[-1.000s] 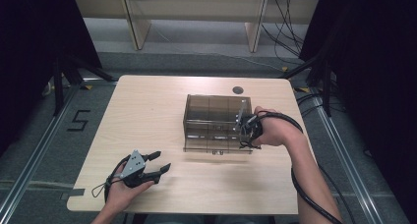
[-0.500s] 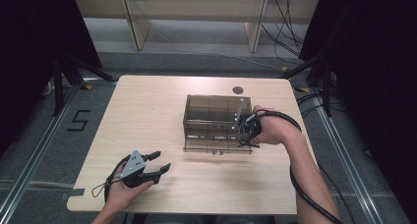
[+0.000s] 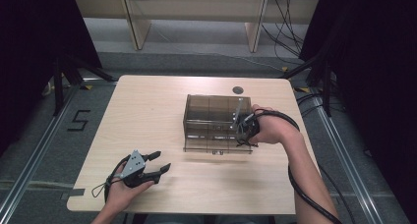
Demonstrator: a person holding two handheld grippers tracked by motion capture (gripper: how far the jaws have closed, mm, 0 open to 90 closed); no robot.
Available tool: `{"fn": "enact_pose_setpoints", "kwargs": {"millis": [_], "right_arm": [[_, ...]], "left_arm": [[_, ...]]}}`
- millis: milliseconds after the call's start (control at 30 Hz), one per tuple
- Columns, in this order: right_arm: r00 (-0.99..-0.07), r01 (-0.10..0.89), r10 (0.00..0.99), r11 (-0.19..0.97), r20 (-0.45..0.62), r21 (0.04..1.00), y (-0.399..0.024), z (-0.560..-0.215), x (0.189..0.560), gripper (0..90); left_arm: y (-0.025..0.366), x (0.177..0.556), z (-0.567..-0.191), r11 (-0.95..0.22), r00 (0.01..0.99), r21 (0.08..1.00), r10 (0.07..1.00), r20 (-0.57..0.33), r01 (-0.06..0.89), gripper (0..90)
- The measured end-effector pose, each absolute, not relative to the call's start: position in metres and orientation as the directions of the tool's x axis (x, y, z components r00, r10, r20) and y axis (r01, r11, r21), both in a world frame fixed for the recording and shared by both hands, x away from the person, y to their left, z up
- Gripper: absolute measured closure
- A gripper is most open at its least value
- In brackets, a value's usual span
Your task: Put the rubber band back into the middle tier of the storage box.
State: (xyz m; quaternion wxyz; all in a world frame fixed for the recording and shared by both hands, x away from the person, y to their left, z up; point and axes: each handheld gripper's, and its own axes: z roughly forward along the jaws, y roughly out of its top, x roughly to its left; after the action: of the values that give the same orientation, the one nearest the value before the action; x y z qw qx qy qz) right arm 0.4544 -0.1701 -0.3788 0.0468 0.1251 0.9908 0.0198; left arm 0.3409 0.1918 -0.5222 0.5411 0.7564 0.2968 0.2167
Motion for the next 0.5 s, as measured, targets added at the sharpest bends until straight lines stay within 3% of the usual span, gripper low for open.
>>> {"fn": "enact_pose_setpoints", "kwargs": {"millis": [500], "right_arm": [[-0.964,0.246,0.250,0.968,-0.085,0.051,-0.1674,-0.3796,0.4573,89.1]], "left_arm": [[0.1920,0.3410,-0.5220,-0.240,0.730,0.946,0.683,0.006,0.217,39.6]]}}
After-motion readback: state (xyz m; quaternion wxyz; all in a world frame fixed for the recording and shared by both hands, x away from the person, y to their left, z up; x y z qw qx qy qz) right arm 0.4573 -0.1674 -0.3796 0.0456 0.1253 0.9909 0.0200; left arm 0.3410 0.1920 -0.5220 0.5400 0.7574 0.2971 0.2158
